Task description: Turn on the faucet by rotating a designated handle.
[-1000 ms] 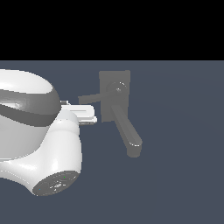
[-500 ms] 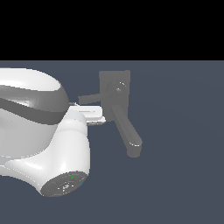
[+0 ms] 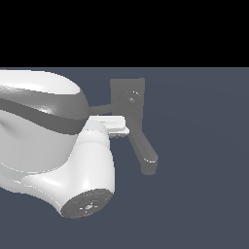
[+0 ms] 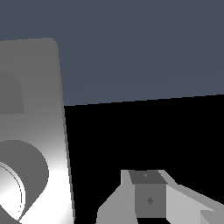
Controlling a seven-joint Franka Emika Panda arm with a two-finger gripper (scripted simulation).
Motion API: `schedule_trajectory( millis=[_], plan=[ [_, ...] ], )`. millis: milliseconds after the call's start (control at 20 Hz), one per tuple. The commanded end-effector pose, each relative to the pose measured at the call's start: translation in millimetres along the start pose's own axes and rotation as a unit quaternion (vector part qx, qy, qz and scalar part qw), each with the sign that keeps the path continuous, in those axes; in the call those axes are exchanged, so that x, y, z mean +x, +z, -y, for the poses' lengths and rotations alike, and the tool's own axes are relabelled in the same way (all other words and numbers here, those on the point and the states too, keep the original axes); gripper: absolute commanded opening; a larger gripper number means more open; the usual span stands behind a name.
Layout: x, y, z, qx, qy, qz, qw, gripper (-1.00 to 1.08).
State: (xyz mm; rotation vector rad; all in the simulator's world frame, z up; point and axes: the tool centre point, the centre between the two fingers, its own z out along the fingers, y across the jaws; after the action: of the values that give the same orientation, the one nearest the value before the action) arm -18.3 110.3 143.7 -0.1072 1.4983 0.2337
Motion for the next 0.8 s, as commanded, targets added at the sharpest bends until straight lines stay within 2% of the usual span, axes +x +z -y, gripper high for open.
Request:
schedule_trajectory(
  millis=[0, 150, 350, 750],
  plan=[
    [4, -1, -1, -0.006, -0.013, -0.009, 0.9999, -1.0],
    [11, -3, -1, -0.01, -0.023, -0.021, 0.9995, -1.0],
    [18, -7, 8, -0.002, -0.025, -0.033, 0.9992, -1.0],
    [21, -9, 13, 0.004, -0.022, -0.036, 0.9991, -1.0]
  ],
)
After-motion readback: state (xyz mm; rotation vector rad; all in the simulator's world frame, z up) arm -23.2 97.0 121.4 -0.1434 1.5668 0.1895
